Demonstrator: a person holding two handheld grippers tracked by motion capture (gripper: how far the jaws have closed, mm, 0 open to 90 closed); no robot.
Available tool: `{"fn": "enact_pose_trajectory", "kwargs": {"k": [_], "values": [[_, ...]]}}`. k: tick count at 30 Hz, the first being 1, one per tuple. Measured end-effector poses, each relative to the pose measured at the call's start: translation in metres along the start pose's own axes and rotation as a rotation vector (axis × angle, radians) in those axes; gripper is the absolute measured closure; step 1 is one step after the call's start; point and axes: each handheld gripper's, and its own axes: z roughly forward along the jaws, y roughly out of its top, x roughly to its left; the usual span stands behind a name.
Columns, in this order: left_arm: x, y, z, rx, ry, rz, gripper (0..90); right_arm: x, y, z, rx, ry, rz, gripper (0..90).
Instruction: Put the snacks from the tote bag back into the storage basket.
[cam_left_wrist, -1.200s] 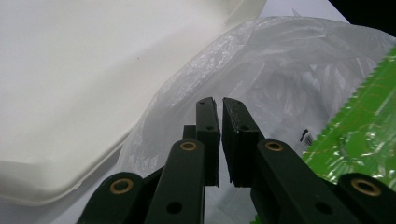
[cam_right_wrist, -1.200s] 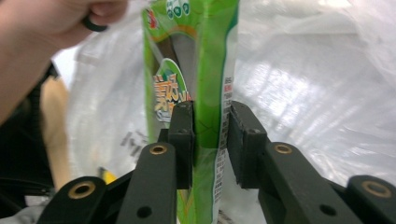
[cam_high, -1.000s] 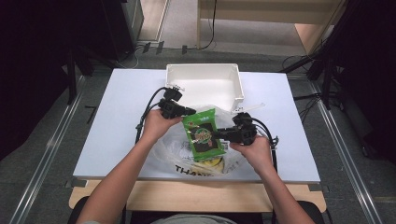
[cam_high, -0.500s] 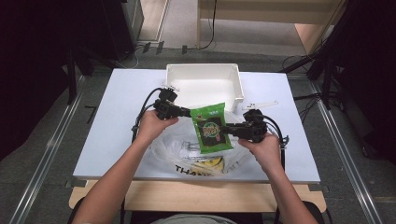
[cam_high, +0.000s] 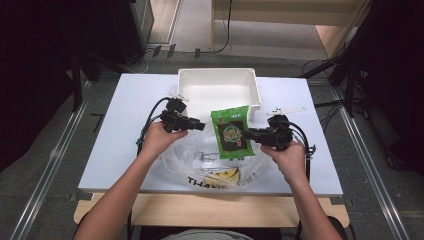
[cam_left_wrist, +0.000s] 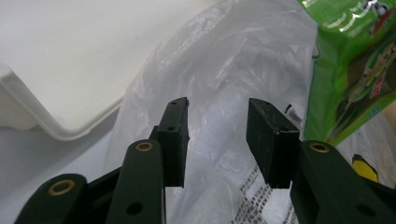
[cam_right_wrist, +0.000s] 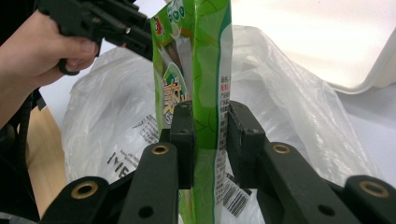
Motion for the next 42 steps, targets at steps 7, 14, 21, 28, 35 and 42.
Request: {"fn": "enact_pose_trajectory", "kwargs": {"k": [7,14,21,28,35,42], "values": [[-0.010,-0.015,-0.012,-0.006,-0.033,0.012,50.9,-0.002,0.003,0.000,-0.006,-0.032,0.009,75.2],[-0.016,-0.028,-0.016,0.001,-0.035,0.028,47.3,-0.004,0.010,0.005,-0.004,-0.057,0.019,75.2],[-0.018,-0.034,-0.018,0.002,-0.029,0.024,46.4,-0.003,0.016,0.008,0.001,-0.072,0.016,75.2],[-0.018,-0.039,-0.015,0.011,-0.031,0.018,45.5,-0.002,0.024,0.008,-0.007,-0.073,0.014,75.2],[-0.018,-0.041,-0.014,0.007,-0.025,0.019,45.5,-0.002,0.038,0.015,-0.006,-0.078,0.008,75.2],[-0.014,-0.043,-0.013,0.004,-0.020,0.009,45.8,-0.001,0.050,0.020,0.000,-0.091,-0.006,75.2]]}}
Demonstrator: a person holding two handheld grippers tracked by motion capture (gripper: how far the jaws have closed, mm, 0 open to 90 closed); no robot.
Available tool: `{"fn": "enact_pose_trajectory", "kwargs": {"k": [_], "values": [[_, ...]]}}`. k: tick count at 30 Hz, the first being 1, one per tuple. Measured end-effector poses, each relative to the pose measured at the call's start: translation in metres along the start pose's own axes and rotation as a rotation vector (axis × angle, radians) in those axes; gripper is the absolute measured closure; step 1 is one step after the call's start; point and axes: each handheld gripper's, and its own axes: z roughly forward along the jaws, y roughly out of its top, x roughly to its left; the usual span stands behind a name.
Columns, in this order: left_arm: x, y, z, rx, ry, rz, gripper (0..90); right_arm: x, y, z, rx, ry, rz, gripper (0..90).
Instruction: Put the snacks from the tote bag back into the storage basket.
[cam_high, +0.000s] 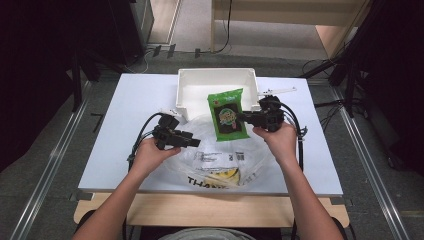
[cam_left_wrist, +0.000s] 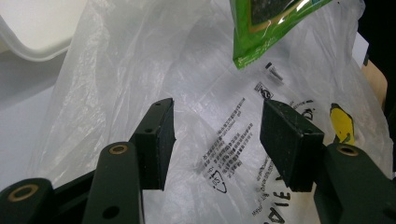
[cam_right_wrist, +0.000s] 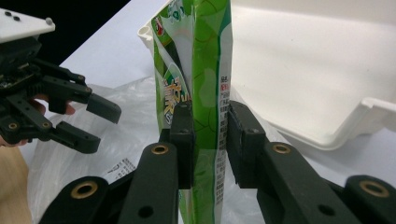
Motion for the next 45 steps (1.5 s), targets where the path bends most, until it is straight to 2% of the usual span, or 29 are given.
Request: {"fn": "enact_pose_trajectory", "kwargs": {"k": [14,16,19,27,31,39,45], "values": [[0.000,-0.004,0.006,-0.004,0.000,-0.006,46.3,-0.006,0.018,0.008,0.007,-0.018,0.007,75.2],[0.000,-0.005,0.007,-0.004,0.000,-0.007,46.5,-0.005,0.021,0.011,0.009,-0.003,0.003,75.2],[0.000,-0.006,0.009,0.004,0.001,-0.011,46.5,-0.003,0.026,0.014,0.012,-0.022,-0.017,75.2],[0.001,-0.008,0.013,0.000,0.006,-0.016,47.6,-0.004,0.038,0.024,0.013,-0.049,-0.023,75.2],[0.002,-0.008,0.014,0.011,0.015,-0.017,47.8,-0.007,0.045,0.028,0.019,-0.061,-0.016,75.2],[0.004,-0.009,0.016,0.015,-0.014,-0.035,48.6,-0.012,0.058,0.036,0.010,-0.074,0.002,75.2],[0.004,-0.009,0.016,0.021,-0.004,-0.027,48.5,-0.013,0.068,0.039,0.004,-0.082,-0.003,75.1]]}}
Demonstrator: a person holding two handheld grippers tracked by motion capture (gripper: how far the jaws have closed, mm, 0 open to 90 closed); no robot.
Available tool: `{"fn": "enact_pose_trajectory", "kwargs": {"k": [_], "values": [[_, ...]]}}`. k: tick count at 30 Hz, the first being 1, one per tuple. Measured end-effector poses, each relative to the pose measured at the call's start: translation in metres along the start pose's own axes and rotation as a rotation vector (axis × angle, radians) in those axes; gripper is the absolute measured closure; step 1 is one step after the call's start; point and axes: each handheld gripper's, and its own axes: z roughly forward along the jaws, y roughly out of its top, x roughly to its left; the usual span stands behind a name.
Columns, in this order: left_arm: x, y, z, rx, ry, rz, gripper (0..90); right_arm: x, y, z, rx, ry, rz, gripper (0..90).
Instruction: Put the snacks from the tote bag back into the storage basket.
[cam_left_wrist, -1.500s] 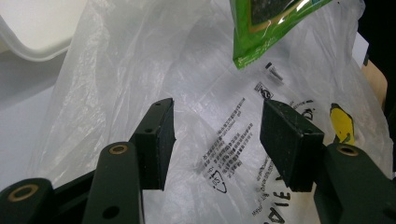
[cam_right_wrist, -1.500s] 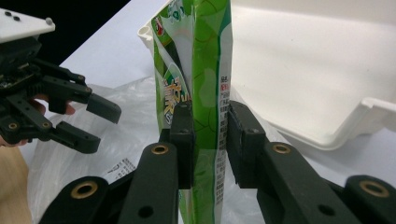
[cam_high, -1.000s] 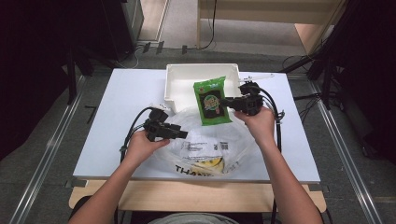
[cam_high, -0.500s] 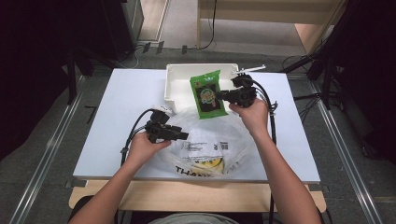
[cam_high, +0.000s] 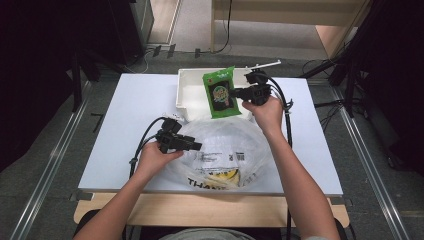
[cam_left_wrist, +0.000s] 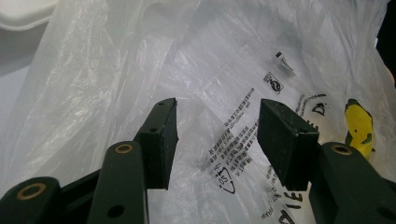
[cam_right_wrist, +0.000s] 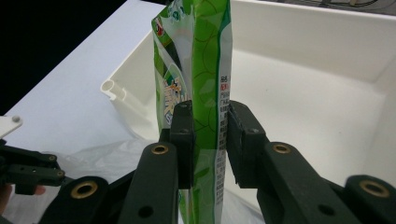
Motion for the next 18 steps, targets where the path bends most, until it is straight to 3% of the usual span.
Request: {"fn": "enact_pose_trajectory", "kwargs": {"k": [6,18], "values": [[0.000,0.000,-0.001,-0.006,0.003,0.003,48.5,-0.001,0.009,0.003,-0.013,0.004,0.002,75.2],[-0.001,0.000,0.000,-0.006,-0.002,0.006,48.6,-0.007,0.026,0.011,-0.016,-0.033,0.013,75.1]]}}
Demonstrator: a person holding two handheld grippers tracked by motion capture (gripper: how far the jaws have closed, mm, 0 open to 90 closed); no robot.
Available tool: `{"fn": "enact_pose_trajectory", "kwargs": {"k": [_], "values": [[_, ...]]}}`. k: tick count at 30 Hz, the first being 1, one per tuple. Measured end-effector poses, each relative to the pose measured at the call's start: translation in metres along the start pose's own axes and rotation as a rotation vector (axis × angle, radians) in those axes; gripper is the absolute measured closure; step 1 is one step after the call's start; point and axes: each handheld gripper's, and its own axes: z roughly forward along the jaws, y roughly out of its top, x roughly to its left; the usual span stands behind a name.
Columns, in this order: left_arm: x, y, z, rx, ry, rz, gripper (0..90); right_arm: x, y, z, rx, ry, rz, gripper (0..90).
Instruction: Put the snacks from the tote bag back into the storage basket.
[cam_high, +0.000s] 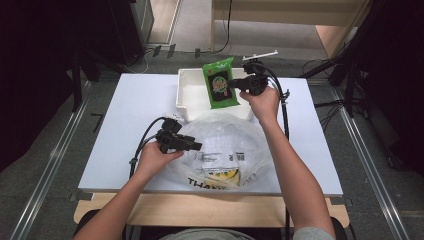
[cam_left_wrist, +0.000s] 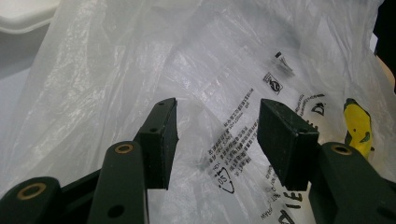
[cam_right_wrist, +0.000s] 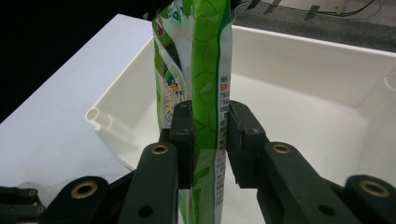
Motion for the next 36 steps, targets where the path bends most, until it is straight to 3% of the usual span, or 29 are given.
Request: {"fn": "enact_pose_trajectory", "kwargs": {"k": [7,15,23,36], "values": [[0.000,0.000,0.001,0.014,0.001,0.008,49.4,-0.001,0.006,0.004,-0.018,0.003,0.009,75.1],[-0.002,-0.001,0.003,0.027,0.008,0.030,50.9,-0.008,0.014,0.015,-0.008,-0.029,0.033,75.1],[-0.002,-0.001,0.001,0.017,0.003,0.027,51.0,-0.016,0.023,0.021,-0.011,-0.039,0.050,75.1],[-0.003,-0.001,-0.001,0.009,0.007,0.037,51.4,-0.017,0.042,0.038,-0.016,-0.063,0.049,75.1]]}}
